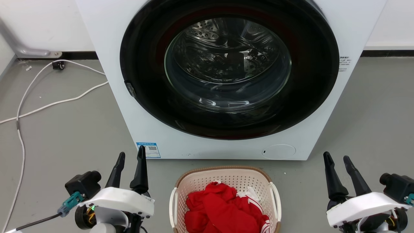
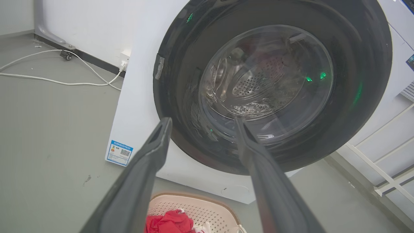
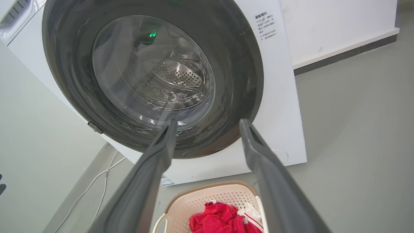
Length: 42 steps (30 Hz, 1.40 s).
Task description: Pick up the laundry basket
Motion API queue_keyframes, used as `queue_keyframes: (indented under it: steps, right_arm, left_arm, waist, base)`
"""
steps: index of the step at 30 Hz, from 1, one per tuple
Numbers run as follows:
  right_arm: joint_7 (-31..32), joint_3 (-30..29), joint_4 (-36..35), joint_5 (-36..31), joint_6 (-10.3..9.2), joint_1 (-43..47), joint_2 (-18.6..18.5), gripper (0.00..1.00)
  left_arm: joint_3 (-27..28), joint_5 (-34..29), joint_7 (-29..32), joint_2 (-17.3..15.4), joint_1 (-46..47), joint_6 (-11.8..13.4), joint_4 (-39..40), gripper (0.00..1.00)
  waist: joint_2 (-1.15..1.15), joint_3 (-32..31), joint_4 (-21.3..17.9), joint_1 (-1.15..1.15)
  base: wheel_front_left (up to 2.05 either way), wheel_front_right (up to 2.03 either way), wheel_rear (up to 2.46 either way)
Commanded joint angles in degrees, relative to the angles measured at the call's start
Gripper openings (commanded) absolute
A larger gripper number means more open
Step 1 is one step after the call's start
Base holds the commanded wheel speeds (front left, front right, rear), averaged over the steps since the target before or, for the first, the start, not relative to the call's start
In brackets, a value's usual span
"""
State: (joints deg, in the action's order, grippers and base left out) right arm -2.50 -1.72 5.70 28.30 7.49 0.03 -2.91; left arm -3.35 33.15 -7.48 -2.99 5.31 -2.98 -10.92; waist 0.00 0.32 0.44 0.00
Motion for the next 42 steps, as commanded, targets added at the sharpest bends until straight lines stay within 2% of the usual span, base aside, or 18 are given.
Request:
queue_keyframes:
  steps: [1,23,42]
  right_arm:
    - [-0.1,0.0,-0.9,-2.0,0.0,-0.1,0.0,1.0]
    - [0.1,0.0,-1.7,-15.3,0.0,1.4,0.0,1.0]
    - [-1.3,-0.6,-2.0,-23.2,-0.01,2.4,0.0,1.0]
  left_arm:
    - [-0.2,-1.8,-0.6,-0.4,1.6,0.3,0.6,1.0]
    - [-1.7,-14.8,-3.7,-1.2,2.1,1.7,-1.1,1.0]
    - [-2.7,-22.9,-6.0,-1.0,2.3,2.3,-2.9,1.0]
  waist:
    - [0.0,0.0,0.0,0.0]
    - [0.0,-0.1,0.4,0.0]
    - [0.0,-0.2,0.4,0.0]
  base:
    - [0.0,0.0,0.0]
    - [0.0,0.0,0.0]
    - [0.0,0.0,0.0]
